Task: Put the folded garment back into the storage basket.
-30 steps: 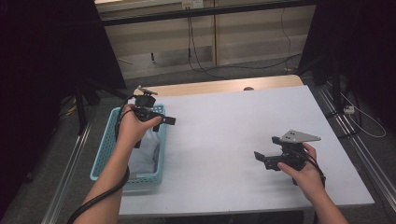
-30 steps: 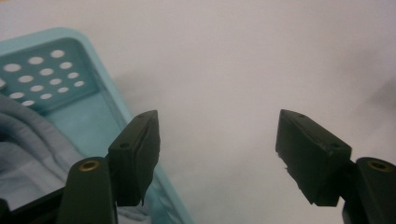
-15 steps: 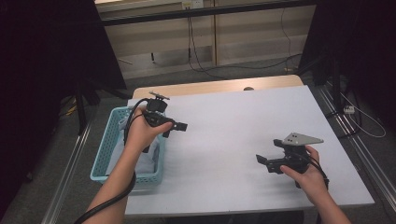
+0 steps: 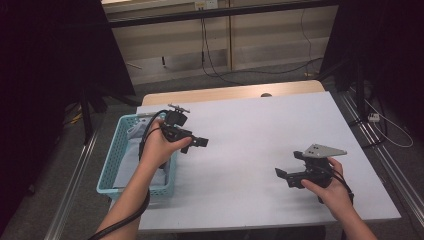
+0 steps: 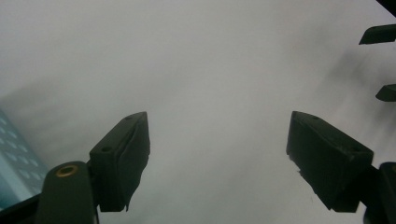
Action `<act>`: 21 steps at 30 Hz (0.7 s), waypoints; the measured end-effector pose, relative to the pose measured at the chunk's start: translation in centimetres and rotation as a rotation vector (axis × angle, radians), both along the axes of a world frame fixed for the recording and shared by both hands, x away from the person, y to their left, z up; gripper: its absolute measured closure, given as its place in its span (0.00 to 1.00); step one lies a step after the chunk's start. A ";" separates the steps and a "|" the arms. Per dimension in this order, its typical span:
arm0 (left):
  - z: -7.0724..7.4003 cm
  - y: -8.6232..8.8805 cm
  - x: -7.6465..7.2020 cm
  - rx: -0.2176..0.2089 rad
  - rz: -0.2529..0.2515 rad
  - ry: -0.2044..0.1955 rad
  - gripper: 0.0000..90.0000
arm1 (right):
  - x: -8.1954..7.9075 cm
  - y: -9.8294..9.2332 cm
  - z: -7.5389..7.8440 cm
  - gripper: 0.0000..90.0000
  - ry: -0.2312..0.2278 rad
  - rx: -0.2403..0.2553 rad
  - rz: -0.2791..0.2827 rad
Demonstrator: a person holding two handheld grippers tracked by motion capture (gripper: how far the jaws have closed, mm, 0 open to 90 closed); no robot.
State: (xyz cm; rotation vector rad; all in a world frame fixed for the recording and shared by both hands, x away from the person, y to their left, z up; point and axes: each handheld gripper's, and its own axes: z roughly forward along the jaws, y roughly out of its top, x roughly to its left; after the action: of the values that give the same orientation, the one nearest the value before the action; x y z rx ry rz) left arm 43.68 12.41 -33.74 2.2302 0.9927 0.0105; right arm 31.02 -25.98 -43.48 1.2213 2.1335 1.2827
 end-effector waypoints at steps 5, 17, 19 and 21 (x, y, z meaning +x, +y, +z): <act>-0.2 -0.5 -0.6 -0.004 -0.021 -0.002 0.23 | -0.3 -0.1 0.0 0.07 0.005 -0.004 0.002; -1.3 -1.5 -2.0 -0.002 -0.076 -0.001 0.21 | -1.4 -0.8 0.1 0.07 0.003 0.003 0.008; -1.5 -1.7 -2.3 -0.009 -0.076 0.002 0.21 | -1.6 -0.9 0.0 0.07 0.008 0.005 0.010; -1.7 -1.8 -2.5 -0.016 -0.074 -0.001 0.21 | -1.7 -1.0 -0.1 0.07 0.016 0.013 0.011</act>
State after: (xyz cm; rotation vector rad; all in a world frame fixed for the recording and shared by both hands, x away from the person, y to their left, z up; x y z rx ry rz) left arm 41.20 10.57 -35.45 2.2505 0.9062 -0.0292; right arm 29.32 -26.98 -43.53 1.2304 2.1494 1.2980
